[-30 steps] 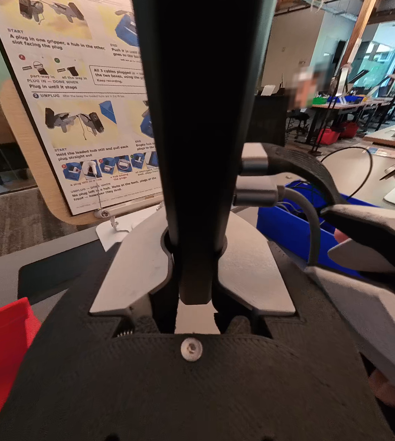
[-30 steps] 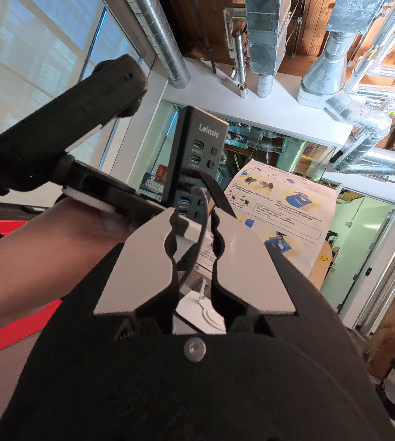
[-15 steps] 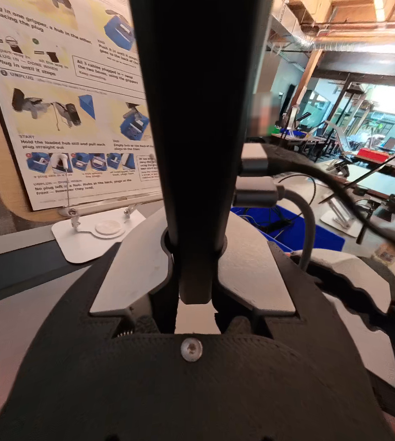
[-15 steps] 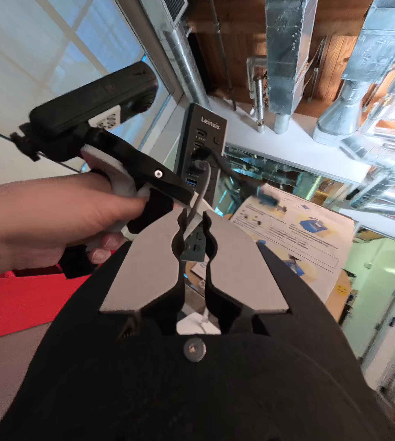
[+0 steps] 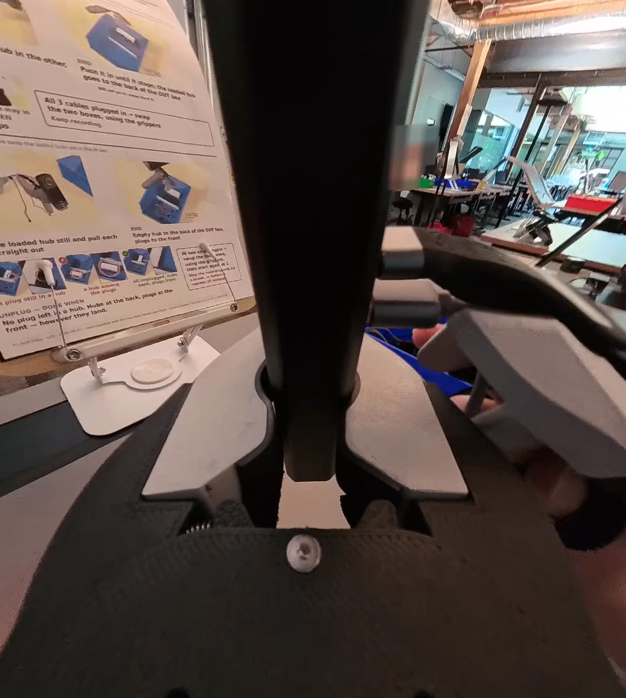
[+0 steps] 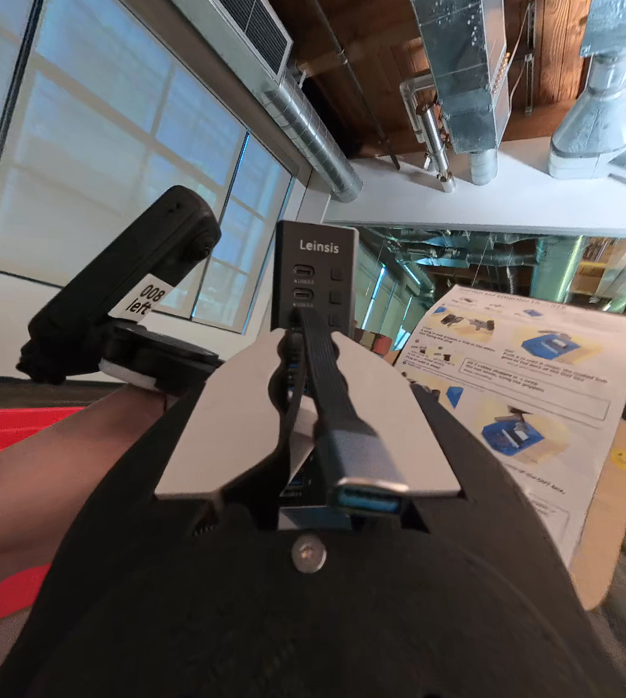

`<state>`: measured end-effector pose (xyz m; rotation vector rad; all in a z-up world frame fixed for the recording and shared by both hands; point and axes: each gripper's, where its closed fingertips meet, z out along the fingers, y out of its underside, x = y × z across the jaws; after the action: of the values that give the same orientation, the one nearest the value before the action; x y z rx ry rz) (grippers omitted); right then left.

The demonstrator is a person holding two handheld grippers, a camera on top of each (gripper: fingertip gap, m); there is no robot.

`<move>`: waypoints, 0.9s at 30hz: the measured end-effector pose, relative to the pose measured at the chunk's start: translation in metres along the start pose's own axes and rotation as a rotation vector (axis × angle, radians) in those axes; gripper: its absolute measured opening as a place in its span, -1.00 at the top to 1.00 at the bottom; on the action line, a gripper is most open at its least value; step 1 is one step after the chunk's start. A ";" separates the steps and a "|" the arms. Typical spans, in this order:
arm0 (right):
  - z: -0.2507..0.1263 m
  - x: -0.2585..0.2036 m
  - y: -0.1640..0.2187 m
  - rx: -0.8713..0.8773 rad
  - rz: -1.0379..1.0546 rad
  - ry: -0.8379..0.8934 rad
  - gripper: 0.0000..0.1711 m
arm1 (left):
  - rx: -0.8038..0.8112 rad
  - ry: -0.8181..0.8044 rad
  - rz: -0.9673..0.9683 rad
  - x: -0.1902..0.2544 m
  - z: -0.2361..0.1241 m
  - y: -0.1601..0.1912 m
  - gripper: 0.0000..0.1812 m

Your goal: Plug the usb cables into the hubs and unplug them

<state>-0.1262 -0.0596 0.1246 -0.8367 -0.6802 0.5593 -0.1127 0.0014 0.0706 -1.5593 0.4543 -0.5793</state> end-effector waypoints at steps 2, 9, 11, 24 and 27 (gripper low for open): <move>-0.001 0.003 -0.001 -0.021 -0.044 0.012 0.86 | -0.009 0.003 0.012 0.004 0.002 0.002 0.67; -0.004 0.001 0.007 -0.154 0.023 -0.079 0.76 | -0.030 -0.016 0.042 0.005 0.005 0.007 0.67; -0.004 0.001 0.011 -0.184 0.034 -0.084 0.77 | -0.035 -0.017 0.051 0.006 0.005 0.007 0.67; -0.015 -0.001 0.008 -0.218 0.081 -0.154 0.80 | 0.003 0.000 0.238 0.016 0.004 0.000 0.66; -0.018 -0.001 0.007 -0.216 0.070 -0.174 0.79 | 0.007 -0.033 0.340 0.016 0.002 -0.003 0.66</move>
<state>-0.1154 -0.0651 0.1096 -1.0241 -0.8835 0.6342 -0.0992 -0.0065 0.0746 -1.4418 0.6748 -0.2921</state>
